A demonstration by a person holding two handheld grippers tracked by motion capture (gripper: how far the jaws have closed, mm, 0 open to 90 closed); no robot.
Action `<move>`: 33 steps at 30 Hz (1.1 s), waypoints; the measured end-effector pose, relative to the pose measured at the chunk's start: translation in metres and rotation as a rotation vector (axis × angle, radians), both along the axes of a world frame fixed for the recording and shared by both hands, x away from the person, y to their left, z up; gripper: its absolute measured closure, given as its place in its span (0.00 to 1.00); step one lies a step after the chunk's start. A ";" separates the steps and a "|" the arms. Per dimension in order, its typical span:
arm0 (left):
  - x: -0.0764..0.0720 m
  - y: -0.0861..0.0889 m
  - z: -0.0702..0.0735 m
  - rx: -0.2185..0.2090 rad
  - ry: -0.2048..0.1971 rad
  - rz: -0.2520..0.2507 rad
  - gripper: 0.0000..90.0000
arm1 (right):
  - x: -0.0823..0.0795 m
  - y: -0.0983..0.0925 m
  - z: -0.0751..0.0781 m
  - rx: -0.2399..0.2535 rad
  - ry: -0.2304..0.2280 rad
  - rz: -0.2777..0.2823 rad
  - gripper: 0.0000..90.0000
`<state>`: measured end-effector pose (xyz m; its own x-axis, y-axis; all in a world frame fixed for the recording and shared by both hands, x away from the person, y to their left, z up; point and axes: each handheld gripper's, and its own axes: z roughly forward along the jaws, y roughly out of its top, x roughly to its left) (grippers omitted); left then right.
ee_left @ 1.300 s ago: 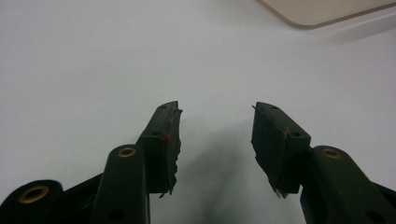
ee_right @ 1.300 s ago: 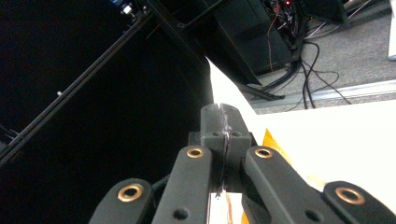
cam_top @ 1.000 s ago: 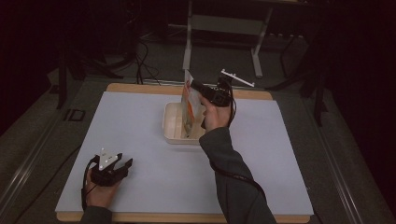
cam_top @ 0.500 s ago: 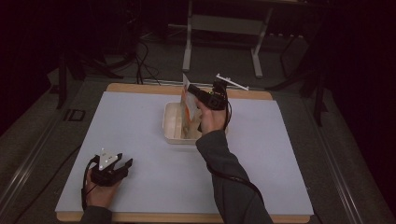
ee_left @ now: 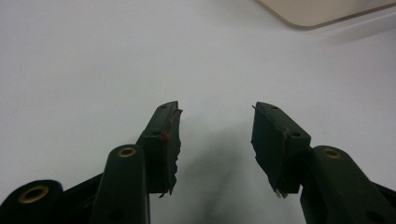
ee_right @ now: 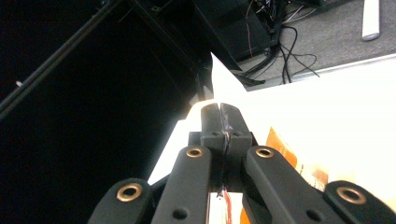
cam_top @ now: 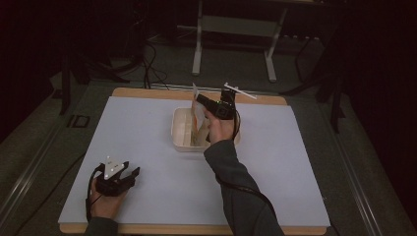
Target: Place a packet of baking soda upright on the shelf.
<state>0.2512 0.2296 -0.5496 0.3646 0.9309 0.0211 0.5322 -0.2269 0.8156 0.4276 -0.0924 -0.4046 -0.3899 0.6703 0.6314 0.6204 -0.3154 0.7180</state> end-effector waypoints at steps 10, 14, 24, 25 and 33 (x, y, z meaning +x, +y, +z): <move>0.000 -0.001 0.000 0.004 -0.002 0.001 0.57 | 0.003 -0.001 0.000 -0.030 0.042 0.030 0.83; 0.000 -0.001 0.000 0.001 -0.002 0.002 0.57 | 0.002 -0.001 0.000 -0.047 0.040 0.038 0.77; 0.000 -0.001 0.000 0.005 -0.004 0.001 0.57 | -0.008 0.000 0.018 -0.140 -0.045 0.069 0.71; 0.000 -0.001 0.000 0.005 -0.004 0.002 0.57 | -0.009 -0.001 0.020 -0.153 -0.057 0.075 0.71; 0.000 -0.001 0.000 0.005 -0.003 0.002 0.57 | -0.017 -0.005 0.033 -0.208 -0.096 0.094 0.69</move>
<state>0.2511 0.2289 -0.5499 0.3622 0.9317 0.0269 0.5299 -0.2296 0.8164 0.4108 -0.0971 -0.3721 -0.5084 0.7400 0.4404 0.5656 -0.0987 0.8187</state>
